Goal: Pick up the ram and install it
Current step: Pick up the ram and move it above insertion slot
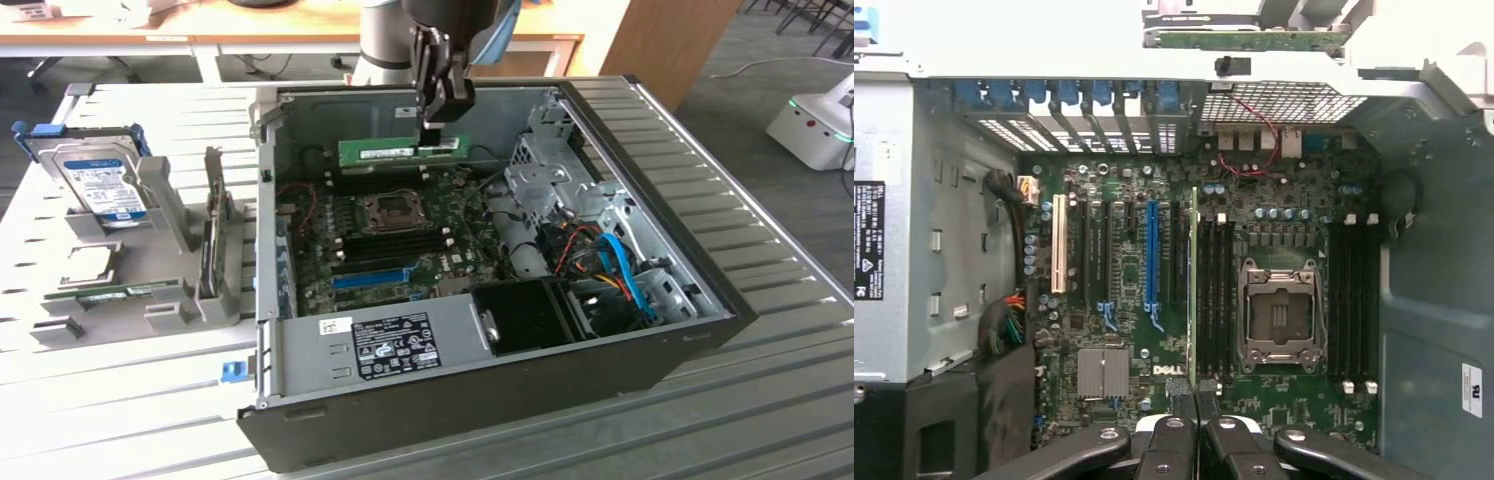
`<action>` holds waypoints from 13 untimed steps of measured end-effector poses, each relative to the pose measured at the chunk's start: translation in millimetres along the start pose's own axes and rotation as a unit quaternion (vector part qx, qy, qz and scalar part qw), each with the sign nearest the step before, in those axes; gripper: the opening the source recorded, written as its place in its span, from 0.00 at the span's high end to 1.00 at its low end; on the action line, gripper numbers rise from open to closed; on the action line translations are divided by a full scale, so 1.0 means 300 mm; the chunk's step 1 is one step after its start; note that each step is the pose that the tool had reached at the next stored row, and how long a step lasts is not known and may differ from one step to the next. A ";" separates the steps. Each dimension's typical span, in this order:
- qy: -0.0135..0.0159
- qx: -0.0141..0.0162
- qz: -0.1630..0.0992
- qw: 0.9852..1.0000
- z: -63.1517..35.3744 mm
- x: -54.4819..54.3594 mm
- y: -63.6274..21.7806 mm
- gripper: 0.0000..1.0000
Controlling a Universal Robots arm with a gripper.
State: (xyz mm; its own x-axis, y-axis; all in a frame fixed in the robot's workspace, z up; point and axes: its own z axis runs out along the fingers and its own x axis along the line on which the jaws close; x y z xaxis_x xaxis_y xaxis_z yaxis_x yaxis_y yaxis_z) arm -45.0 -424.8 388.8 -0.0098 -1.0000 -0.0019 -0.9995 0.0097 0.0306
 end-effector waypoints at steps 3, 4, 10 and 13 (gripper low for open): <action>0.000 0.000 0.000 1.000 0.001 -0.010 0.000 0.88; 0.000 0.000 0.000 1.000 0.001 -0.014 0.000 0.88; 0.000 0.000 0.000 1.000 0.002 -0.033 0.000 0.88; 0.000 0.000 0.000 1.000 0.002 -0.034 0.000 0.88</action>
State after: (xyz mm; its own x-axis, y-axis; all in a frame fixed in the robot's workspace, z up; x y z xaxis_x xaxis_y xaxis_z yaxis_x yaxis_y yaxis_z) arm -44.9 -414.7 388.3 -0.0096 -1.0000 -0.0020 -0.9995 0.0095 0.0306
